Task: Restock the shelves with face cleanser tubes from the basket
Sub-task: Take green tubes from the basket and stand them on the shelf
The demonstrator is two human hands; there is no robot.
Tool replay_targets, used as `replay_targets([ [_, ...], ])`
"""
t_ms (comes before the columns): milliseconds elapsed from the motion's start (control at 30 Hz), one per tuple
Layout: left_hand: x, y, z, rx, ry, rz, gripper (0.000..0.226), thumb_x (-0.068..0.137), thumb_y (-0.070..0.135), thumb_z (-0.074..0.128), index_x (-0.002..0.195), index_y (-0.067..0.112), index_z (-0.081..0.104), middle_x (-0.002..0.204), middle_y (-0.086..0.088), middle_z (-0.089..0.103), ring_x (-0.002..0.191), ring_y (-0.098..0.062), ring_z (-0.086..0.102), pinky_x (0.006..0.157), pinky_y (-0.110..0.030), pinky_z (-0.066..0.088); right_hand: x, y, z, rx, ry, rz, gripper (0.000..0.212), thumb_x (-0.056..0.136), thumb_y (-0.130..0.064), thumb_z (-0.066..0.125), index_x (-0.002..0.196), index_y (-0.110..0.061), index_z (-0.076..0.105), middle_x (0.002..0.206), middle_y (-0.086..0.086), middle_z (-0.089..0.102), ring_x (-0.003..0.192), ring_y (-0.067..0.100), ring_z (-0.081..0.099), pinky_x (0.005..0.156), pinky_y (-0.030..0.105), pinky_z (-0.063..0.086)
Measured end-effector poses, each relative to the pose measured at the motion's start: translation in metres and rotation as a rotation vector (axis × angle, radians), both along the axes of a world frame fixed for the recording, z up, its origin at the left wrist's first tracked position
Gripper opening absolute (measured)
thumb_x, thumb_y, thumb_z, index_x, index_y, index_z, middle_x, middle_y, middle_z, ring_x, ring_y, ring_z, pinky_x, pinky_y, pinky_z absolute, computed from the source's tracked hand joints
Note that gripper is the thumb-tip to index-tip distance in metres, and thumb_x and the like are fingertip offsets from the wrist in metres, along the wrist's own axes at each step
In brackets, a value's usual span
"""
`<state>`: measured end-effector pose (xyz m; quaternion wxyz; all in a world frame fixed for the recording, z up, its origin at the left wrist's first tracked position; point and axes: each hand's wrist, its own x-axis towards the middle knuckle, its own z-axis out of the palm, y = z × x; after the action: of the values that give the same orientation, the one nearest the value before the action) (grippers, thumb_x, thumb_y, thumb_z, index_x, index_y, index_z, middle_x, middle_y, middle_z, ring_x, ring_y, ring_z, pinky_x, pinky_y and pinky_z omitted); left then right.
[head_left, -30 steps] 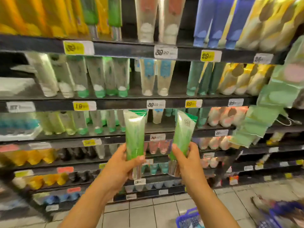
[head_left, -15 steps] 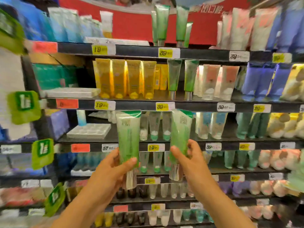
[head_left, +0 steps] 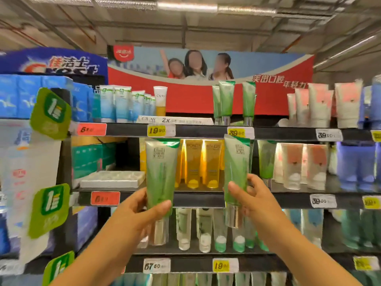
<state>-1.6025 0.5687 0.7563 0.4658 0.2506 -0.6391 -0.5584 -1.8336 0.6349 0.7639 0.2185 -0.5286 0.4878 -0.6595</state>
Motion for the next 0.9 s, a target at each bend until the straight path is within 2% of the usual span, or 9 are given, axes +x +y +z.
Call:
replay_targets([
  [200, -0.041, -0.046, 0.071, -0.125, -0.005, -0.003, 0.057, 0.049, 0.037, 0.075, 0.104, 0.024, 0.067, 0.101, 0.003, 0.073, 0.091, -0.013, 0.07, 0.08, -0.038, 0.051, -0.052, -0.05, 0.07, -0.166, 0.013, -0.029, 0.051, 0.063, -0.043, 0.064, 0.11, -0.026, 0.053, 0.084, -0.012, 0.073, 0.074, 0.001, 0.069, 0.056, 0.014, 0.049],
  [267, -0.06, -0.061, 0.094, -0.19, -0.002, -0.01, 0.058, 0.047, 0.039, 0.076, 0.102, 0.024, 0.068, 0.098, 0.003, 0.073, 0.088, -0.012, 0.07, 0.077, -0.036, 0.05, -0.07, -0.061, 0.091, -0.22, 0.025, -0.048, 0.051, 0.063, -0.042, 0.064, 0.109, -0.025, 0.053, 0.08, -0.013, 0.073, 0.071, 0.001, 0.068, 0.059, 0.018, 0.048],
  [400, -0.108, -0.086, 0.136, -0.311, -0.004, -0.048, 0.056, 0.046, 0.045, 0.075, 0.099, 0.029, 0.067, 0.095, 0.009, 0.073, 0.084, -0.005, 0.069, 0.067, -0.025, 0.051, -0.102, -0.076, 0.121, -0.302, 0.039, -0.074, 0.049, 0.063, -0.042, 0.064, 0.108, -0.024, 0.054, 0.081, -0.009, 0.072, 0.071, 0.003, 0.068, 0.058, 0.017, 0.048],
  [467, -0.135, -0.098, 0.153, -0.342, 0.011, -0.062, 0.05, 0.051, 0.043, 0.074, 0.099, 0.029, 0.066, 0.093, 0.01, 0.073, 0.086, -0.009, 0.07, 0.073, -0.031, 0.053, -0.116, -0.081, 0.133, -0.315, 0.041, -0.091, 0.045, 0.07, -0.039, 0.064, 0.11, -0.022, 0.054, 0.087, -0.003, 0.071, 0.073, 0.006, 0.069, 0.059, 0.021, 0.048],
  [567, -0.172, -0.115, 0.173, -0.373, 0.04, -0.079, 0.052, 0.056, 0.04, 0.074, 0.105, 0.026, 0.066, 0.096, 0.007, 0.073, 0.096, -0.014, 0.067, 0.088, -0.042, 0.051, -0.135, -0.088, 0.146, -0.348, 0.016, -0.122, 0.042, 0.074, -0.033, 0.065, 0.112, -0.017, 0.054, 0.101, 0.006, 0.069, 0.089, 0.016, 0.068, 0.077, 0.034, 0.052],
  [633, -0.192, -0.123, 0.184, -0.412, 0.021, -0.098, 0.057, 0.055, 0.043, 0.074, 0.108, 0.026, 0.065, 0.1, 0.006, 0.072, 0.098, -0.015, 0.067, 0.089, -0.043, 0.051, -0.144, -0.093, 0.154, -0.358, 0.006, -0.15, 0.043, 0.076, -0.031, 0.066, 0.114, -0.016, 0.053, 0.106, 0.008, 0.068, 0.097, 0.021, 0.066, 0.087, 0.039, 0.051],
  [700, -0.209, -0.131, 0.193, -0.435, 0.011, -0.108, 0.056, 0.058, 0.042, 0.076, 0.11, 0.024, 0.064, 0.101, 0.005, 0.072, 0.097, -0.016, 0.067, 0.088, -0.043, 0.053, -0.149, -0.099, 0.163, -0.361, 0.007, -0.174, 0.04, 0.081, -0.026, 0.064, 0.117, -0.013, 0.052, 0.105, 0.008, 0.068, 0.095, 0.021, 0.066, 0.083, 0.04, 0.053],
  [767, -0.224, -0.14, 0.199, -0.413, 0.033, -0.109, 0.047, 0.067, 0.031, 0.078, 0.11, 0.02, 0.063, 0.1, 0.002, 0.071, 0.095, -0.017, 0.067, 0.087, -0.043, 0.054, -0.151, -0.106, 0.17, -0.35, 0.005, -0.198, 0.037, 0.084, -0.022, 0.063, 0.117, -0.011, 0.052, 0.101, 0.007, 0.068, 0.089, 0.02, 0.066, 0.077, 0.043, 0.054],
  [900, -0.242, -0.155, 0.207, -0.371, 0.053, -0.102, 0.036, 0.073, 0.022, 0.077, 0.105, 0.016, 0.062, 0.095, 0.0, 0.069, 0.091, -0.017, 0.067, 0.08, -0.038, 0.056, -0.151, -0.12, 0.178, -0.345, 0.014, -0.254, 0.037, 0.084, -0.019, 0.064, 0.117, -0.008, 0.052, 0.11, 0.009, 0.066, 0.102, 0.026, 0.065, 0.092, 0.052, 0.05],
])
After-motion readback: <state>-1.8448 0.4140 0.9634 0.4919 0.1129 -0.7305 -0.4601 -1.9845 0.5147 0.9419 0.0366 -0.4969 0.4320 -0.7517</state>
